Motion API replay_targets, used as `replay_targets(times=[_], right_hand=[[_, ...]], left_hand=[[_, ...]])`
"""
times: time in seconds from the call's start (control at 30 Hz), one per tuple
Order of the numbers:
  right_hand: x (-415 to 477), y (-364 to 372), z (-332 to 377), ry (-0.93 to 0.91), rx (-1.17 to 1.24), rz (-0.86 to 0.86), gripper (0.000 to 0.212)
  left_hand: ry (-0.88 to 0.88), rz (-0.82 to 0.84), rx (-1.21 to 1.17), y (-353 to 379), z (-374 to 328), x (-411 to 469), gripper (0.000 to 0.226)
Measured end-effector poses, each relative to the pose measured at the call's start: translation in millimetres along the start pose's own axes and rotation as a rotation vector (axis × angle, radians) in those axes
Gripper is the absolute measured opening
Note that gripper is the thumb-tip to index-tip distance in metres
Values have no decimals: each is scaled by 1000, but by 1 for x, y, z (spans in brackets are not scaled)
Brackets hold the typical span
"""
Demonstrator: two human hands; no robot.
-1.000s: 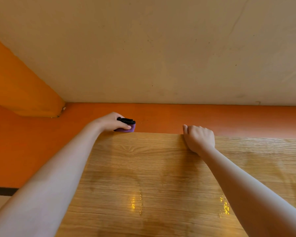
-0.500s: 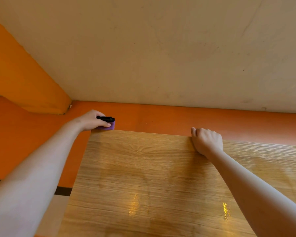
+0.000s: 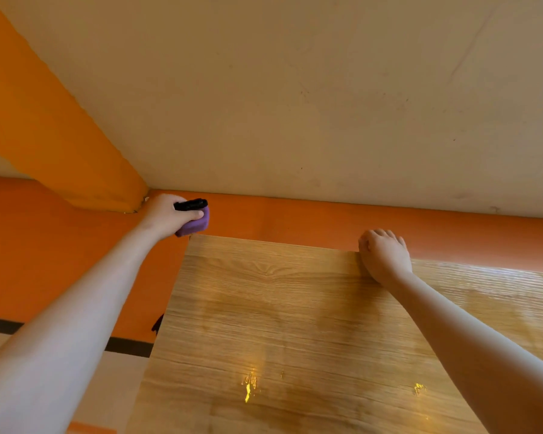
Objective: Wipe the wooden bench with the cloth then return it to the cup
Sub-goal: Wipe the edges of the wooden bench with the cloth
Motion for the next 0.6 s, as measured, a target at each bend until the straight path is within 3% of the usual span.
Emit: replay_targets(times=[0.1, 0.17, 0.27, 0.37, 0.47, 0.6], right_hand=[[-20, -41, 49, -118, 220, -205, 19], [-48, -64, 101, -205, 488, -202, 15], [-91, -80, 174, -284, 806, -60, 19], [-119, -68, 212, -208, 1003, 160, 21], [-131, -59, 221, -109, 1054, 237, 11], [-135, -52, 228, -37, 1073, 276, 33]], left_hand=[[-65, 5, -550, 21, -4, -42, 4], [-120, 11, -732, 45, -1, -73, 10], [-165, -76, -833, 68, 13, -114, 33], [-160, -158, -950, 79, 21, -152, 5], [-145, -229, -1067, 75, 32, -177, 17], [-54, -231, -1044, 63, 36, -189, 16]])
Point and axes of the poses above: each hand's wrist, its own x-axis towards the middle knuckle, its own y-axis out of the palm, z = x × y, the point moved 10 cm from there along x, towards the middle knuckle, and after that the axes turned 8 degrees about -x, right-handed, at the moved point
